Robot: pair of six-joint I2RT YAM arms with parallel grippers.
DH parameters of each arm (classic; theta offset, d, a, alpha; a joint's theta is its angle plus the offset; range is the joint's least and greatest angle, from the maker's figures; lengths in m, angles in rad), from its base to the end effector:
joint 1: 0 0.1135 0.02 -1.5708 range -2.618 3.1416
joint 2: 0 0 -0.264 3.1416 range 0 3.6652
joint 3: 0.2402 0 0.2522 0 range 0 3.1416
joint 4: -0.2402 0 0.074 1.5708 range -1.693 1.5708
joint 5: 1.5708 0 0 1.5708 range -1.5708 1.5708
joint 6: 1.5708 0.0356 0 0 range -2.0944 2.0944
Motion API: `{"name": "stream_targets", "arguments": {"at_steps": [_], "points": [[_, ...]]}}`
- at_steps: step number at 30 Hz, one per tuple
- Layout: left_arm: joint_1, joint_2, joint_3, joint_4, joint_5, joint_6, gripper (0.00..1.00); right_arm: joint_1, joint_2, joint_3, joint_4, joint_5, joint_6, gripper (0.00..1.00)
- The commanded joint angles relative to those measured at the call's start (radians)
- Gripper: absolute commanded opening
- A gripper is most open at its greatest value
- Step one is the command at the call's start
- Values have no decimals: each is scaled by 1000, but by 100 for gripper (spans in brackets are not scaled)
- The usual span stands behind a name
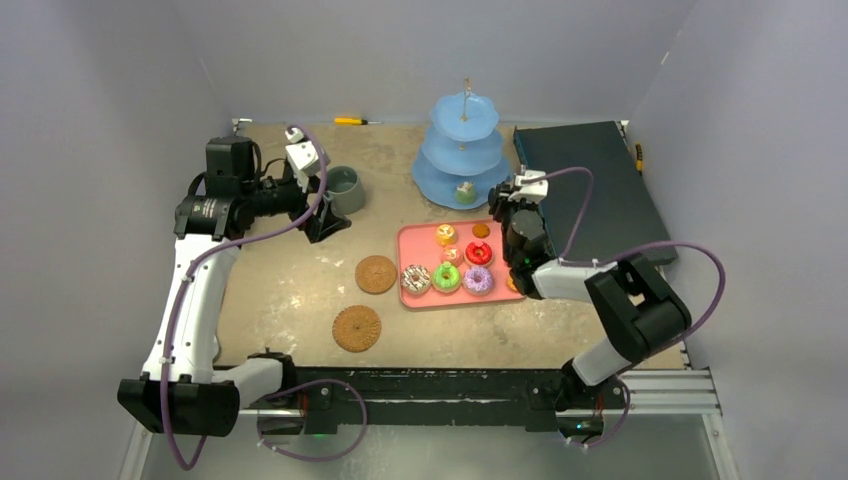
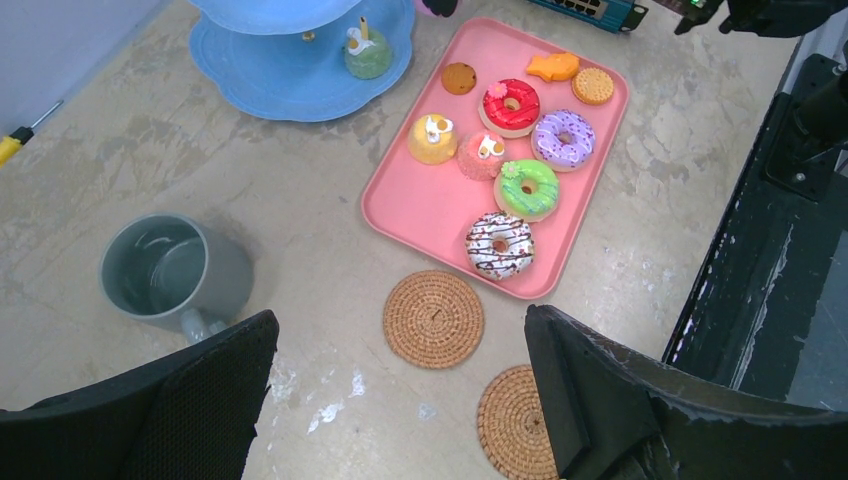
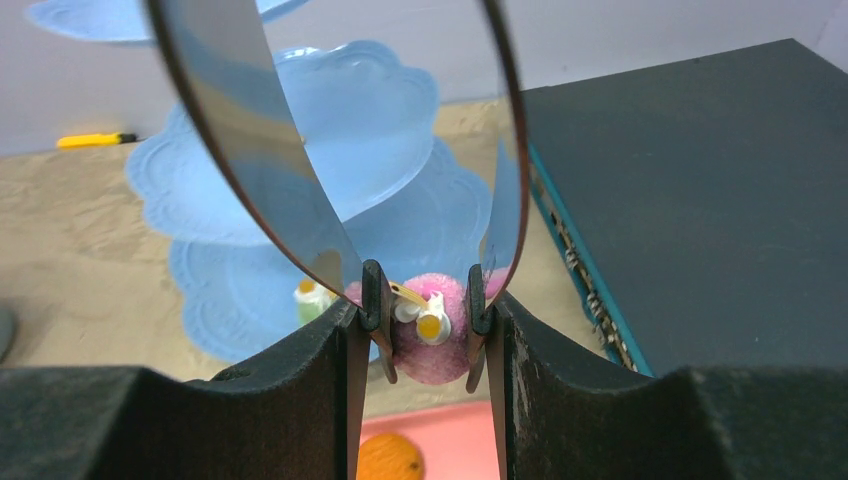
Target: Serve the afternoon tea
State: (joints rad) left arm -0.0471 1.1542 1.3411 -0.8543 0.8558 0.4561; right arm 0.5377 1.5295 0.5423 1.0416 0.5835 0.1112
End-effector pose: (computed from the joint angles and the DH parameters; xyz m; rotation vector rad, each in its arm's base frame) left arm 0.2177 -0.0372 0.3991 0.9315 1.8367 -0.6999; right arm 0.2657 0.1356 0.2116 0.1430 1.5192 0.0756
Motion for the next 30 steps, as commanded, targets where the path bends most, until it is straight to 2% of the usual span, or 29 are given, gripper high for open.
{"name": "stream_targets", "arguments": {"at_steps": [1,8,19,27,30], "points": [[4,5,44,-4,11,13,93,-56,81,109,79,-18,-11,38],[4,9,62,-25,4,29,93,-106,213,232,76,-61,-5,38],[4,16,68,-25,7,27,93,-125,321,316,71,-138,17,40],[4,17,87,-49,11,43,93,-125,320,313,75,-163,35,52],[4,17,84,-49,14,42,93,-125,299,290,85,-156,35,61]]}}
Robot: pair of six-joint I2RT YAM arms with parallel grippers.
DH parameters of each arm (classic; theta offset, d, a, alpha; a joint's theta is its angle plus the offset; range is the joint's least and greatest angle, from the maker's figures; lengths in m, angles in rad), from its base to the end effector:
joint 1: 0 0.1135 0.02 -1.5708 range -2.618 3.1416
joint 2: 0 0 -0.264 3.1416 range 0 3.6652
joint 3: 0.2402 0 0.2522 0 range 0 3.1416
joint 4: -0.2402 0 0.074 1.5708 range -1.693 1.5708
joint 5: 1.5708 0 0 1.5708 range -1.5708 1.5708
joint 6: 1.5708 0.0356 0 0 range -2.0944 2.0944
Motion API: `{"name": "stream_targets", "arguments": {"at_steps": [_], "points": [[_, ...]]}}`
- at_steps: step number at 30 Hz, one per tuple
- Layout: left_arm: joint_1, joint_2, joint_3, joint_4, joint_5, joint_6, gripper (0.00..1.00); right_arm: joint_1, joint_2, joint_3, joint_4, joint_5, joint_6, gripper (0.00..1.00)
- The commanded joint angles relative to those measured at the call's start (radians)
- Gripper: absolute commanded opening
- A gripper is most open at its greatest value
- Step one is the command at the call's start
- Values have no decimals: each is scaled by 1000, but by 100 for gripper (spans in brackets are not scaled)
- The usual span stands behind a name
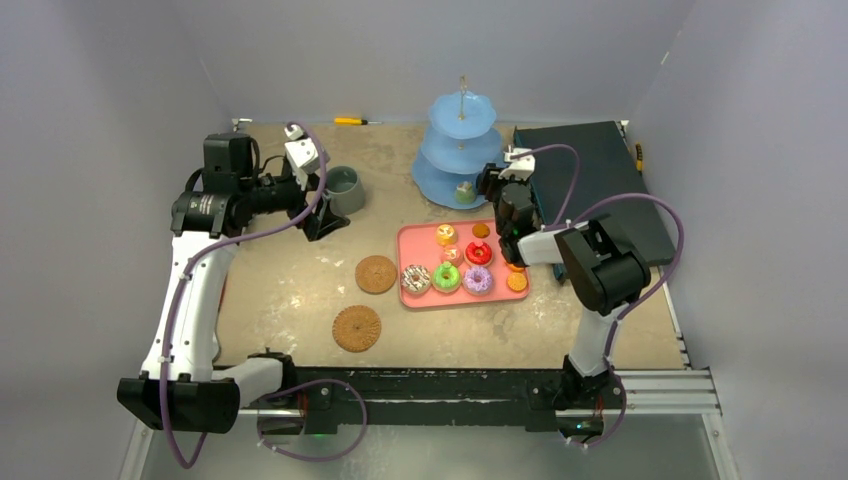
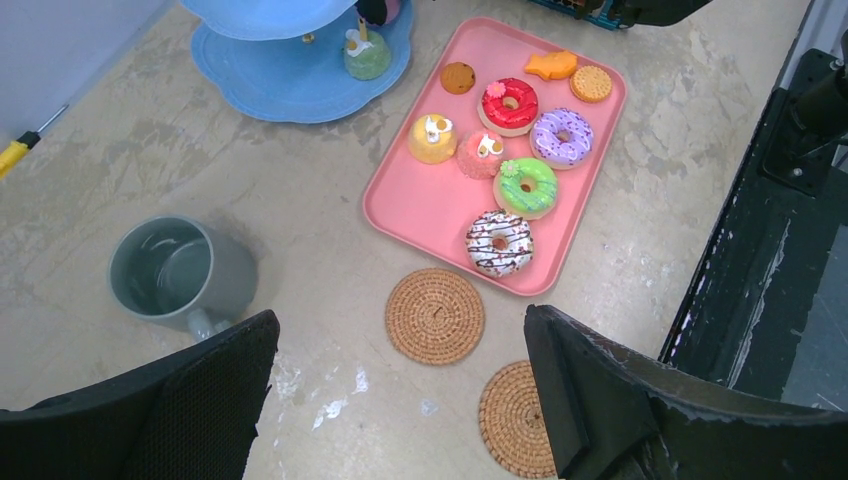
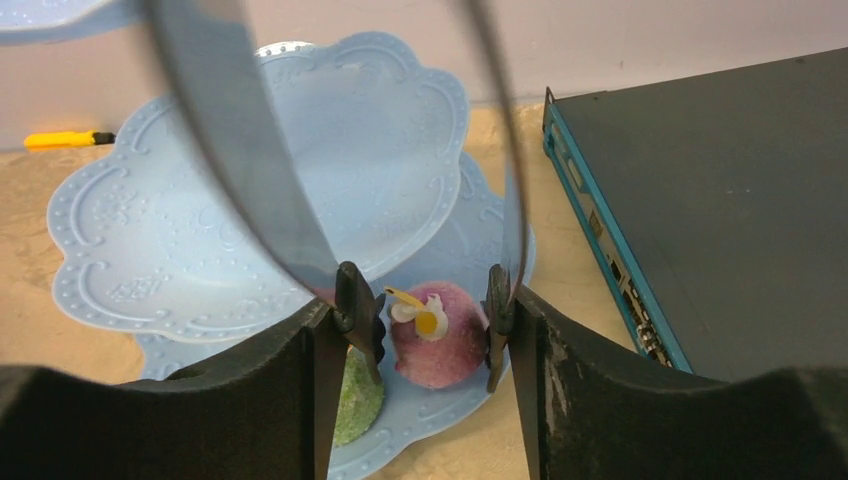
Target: Serve the afternoon tea
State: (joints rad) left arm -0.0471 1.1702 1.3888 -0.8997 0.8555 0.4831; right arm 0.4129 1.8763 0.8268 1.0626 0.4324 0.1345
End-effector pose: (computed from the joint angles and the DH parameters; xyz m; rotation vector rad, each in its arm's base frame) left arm 0.2173 -0.0371 0.4070 0.9524 1.8333 -0.6904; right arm 0.3538 0.1387 0.1841 0.1243 1.5547 0.0950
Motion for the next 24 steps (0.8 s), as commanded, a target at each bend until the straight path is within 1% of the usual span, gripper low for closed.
{"name": "stream_targets", "arguments": {"at_steps": [1,5,10,13,16,21,24], "points": [[4,2,37,-3,15,15,93,0,-57,-7,68,-2,10,63],[4,2,40,-3,17,15,93,0,-103,-59,78,11,27,67],[3,1,40,-5,23,13,93,5,-202,-154,68,-17,73,63],[3,0,38,-5,26,13,93,25,-265,-219,59,-32,88,63],[2,0,36,-2,32,9,93,70,-325,-271,32,-34,89,63],[4,-4,38,-2,33,7,93,184,-421,-345,3,12,72,63],[4,-7,36,-2,33,7,93,229,-474,-375,-21,6,80,63]]}}
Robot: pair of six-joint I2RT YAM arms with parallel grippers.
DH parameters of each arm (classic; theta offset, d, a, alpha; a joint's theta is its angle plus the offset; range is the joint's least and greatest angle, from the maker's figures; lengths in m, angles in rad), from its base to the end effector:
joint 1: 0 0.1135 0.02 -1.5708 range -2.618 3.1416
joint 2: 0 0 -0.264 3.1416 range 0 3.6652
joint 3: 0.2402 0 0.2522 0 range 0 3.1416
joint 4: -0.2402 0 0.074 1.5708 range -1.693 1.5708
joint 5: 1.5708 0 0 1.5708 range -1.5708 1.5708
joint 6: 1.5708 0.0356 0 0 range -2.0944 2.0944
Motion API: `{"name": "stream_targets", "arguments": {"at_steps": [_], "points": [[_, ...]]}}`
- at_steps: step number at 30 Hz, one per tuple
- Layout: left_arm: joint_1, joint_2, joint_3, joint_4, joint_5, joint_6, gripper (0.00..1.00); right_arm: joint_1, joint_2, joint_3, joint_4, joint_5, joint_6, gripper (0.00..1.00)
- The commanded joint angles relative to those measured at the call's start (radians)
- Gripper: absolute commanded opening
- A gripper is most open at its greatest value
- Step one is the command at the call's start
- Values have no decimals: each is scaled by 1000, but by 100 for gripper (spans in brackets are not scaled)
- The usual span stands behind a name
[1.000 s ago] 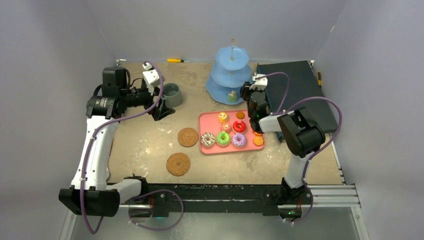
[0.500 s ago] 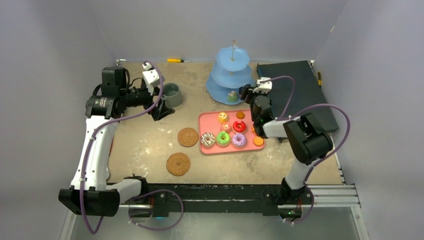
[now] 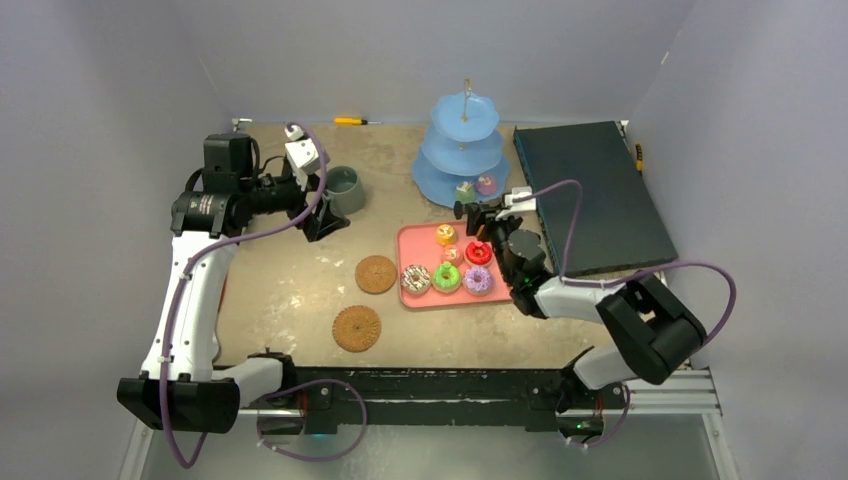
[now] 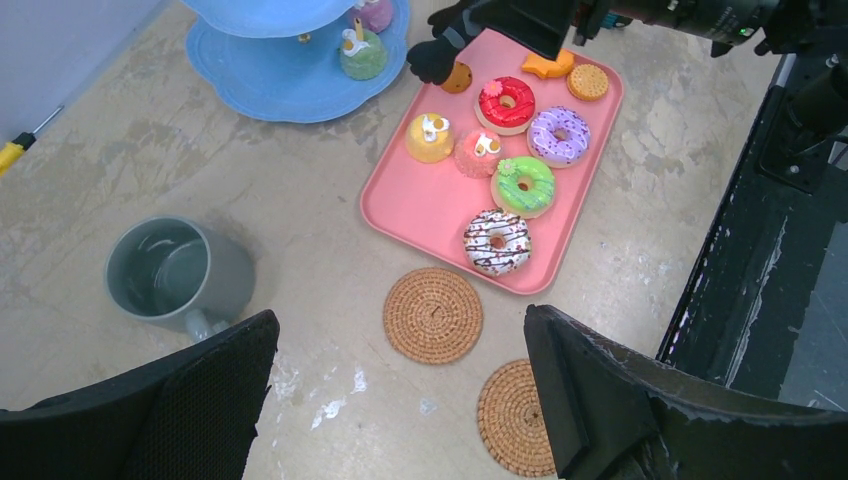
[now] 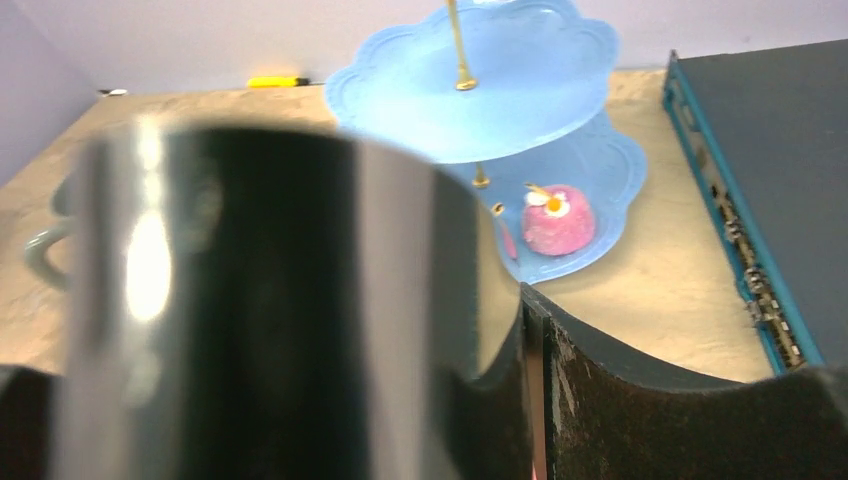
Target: Serve the afternoon tea
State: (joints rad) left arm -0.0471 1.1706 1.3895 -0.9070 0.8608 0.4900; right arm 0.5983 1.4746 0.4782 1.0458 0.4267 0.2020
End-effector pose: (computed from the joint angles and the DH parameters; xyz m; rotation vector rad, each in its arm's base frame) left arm 0.2168 -0.0372 0.4067 0.9590 1.8324 -0.6956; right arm 0.2433 0.1480 0.2085 0.0394 1.5335 0.3137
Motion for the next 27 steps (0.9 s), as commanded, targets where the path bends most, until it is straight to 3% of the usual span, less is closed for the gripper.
{"name": "stream_targets", "arguments": {"at_steps": [1,19,27], "points": [[3,-8,34,5,29,-2,93,55,-84,-37,-6,8,13,63],[3,-9,37,8,25,-5,91,117,65,28,-7,-113,5,65],[4,-4,40,8,21,-6,91,118,137,68,15,-106,-4,52]]}}
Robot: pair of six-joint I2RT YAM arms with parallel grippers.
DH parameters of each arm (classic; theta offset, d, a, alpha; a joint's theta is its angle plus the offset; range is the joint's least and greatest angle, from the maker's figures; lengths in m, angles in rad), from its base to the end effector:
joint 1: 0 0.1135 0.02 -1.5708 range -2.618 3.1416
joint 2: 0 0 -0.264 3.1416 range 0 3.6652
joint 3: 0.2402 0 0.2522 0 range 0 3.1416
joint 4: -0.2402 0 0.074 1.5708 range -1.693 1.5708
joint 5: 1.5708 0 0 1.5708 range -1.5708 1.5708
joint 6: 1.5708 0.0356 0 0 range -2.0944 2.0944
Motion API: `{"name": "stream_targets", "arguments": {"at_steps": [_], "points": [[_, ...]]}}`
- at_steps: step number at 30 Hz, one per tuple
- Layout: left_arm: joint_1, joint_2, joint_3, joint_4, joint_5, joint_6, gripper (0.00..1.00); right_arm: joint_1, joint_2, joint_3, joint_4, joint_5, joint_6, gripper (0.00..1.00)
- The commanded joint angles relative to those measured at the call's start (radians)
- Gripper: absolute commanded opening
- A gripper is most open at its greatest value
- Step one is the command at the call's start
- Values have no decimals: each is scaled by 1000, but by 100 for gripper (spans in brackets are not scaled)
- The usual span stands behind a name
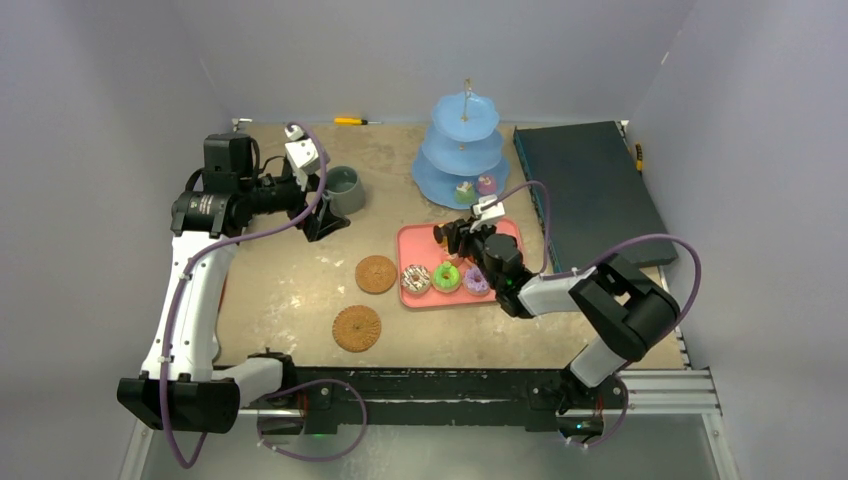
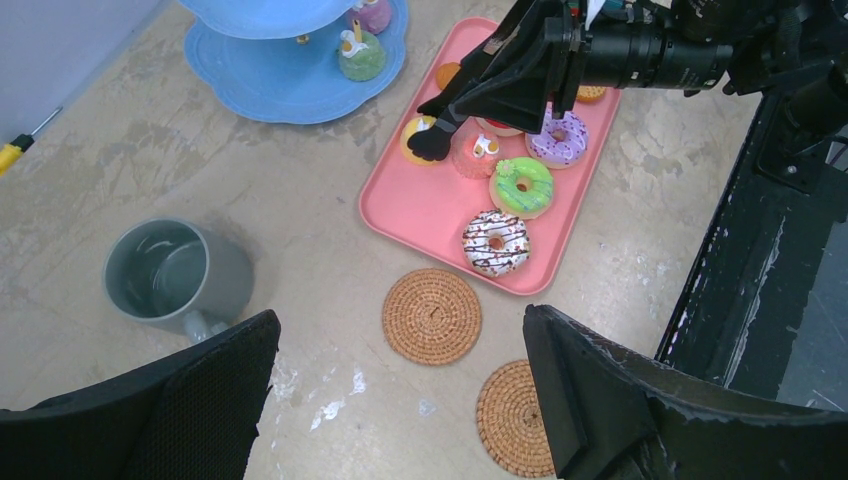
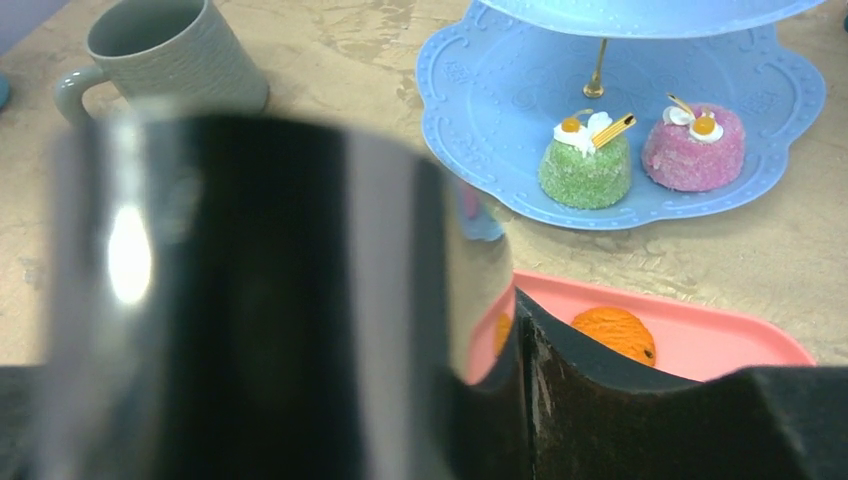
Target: Serve the afternoon tea
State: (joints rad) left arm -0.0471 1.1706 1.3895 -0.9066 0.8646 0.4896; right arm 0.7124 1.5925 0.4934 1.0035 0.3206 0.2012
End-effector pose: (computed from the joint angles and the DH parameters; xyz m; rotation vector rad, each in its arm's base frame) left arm 0.2167 -0.0373 0.4068 0.9600 1.8301 -0.6995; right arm 0.2327 0.1862 0.1762 -0.1838 1.6689 0.4247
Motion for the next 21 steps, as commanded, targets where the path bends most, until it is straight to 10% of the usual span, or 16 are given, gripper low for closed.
{"name": "stream_targets", "arguments": {"at_steps": [1,21], "points": [[3,-5,41,7,16,-5,91,4,23,57,59,5,-3,49],[3,-2,42,-7,13,5,91,3,97,246,84,88,-39,40]]}}
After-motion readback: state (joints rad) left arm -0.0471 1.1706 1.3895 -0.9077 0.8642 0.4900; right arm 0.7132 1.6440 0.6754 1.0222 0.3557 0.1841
